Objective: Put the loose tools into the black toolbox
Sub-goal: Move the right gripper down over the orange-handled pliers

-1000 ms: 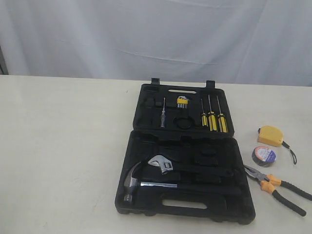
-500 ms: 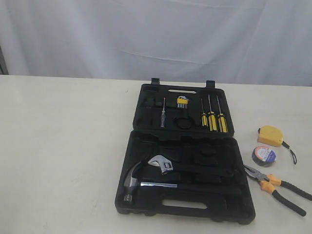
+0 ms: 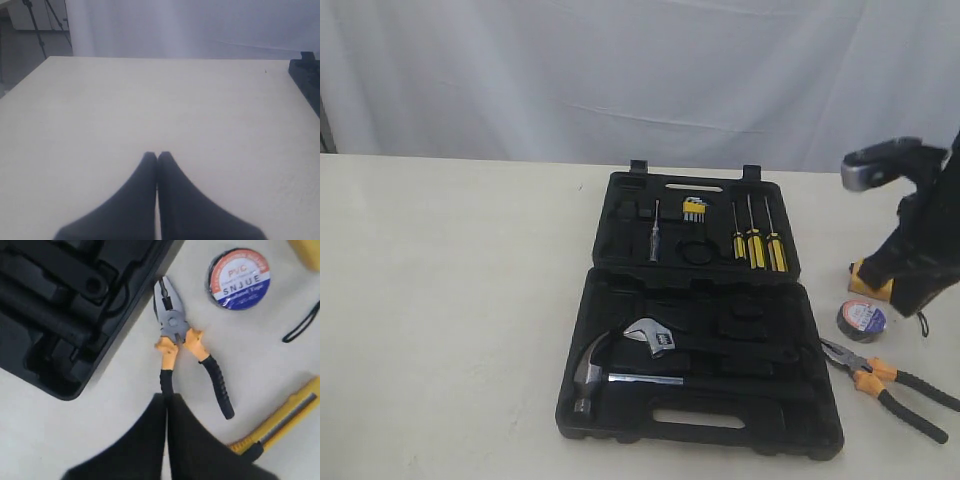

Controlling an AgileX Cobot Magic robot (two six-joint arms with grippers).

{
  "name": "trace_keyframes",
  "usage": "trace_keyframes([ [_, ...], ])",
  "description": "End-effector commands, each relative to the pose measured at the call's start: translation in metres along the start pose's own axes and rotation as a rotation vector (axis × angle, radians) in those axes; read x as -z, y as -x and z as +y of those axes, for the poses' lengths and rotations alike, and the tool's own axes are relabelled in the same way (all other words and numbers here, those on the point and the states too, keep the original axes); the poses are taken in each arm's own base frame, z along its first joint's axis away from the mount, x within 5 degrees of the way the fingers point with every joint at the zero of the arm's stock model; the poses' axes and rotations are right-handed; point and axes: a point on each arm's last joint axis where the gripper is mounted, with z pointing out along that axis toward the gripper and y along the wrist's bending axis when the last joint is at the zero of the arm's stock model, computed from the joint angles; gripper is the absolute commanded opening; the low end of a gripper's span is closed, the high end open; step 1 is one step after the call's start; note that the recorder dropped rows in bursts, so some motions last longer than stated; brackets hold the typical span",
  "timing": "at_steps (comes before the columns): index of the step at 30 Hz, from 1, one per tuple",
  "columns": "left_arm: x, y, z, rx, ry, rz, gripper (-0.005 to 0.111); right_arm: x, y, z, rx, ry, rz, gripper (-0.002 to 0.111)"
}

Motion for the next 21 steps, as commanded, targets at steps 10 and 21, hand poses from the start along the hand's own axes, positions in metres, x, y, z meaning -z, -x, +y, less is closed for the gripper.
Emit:
trace_keyframes([
  [10, 0.0, 0.001, 0.0, 0.001, -0.004, -0.009, 0.0, -0.077, 0.004, -0.004, 0.018, 0.018, 0.029, 0.065],
  [21, 0.0, 0.001, 0.0, 0.001, -0.004, -0.009, 0.0, -0.118, 0.003, -0.011, 0.077, 0.0, 0.152, 0.065],
])
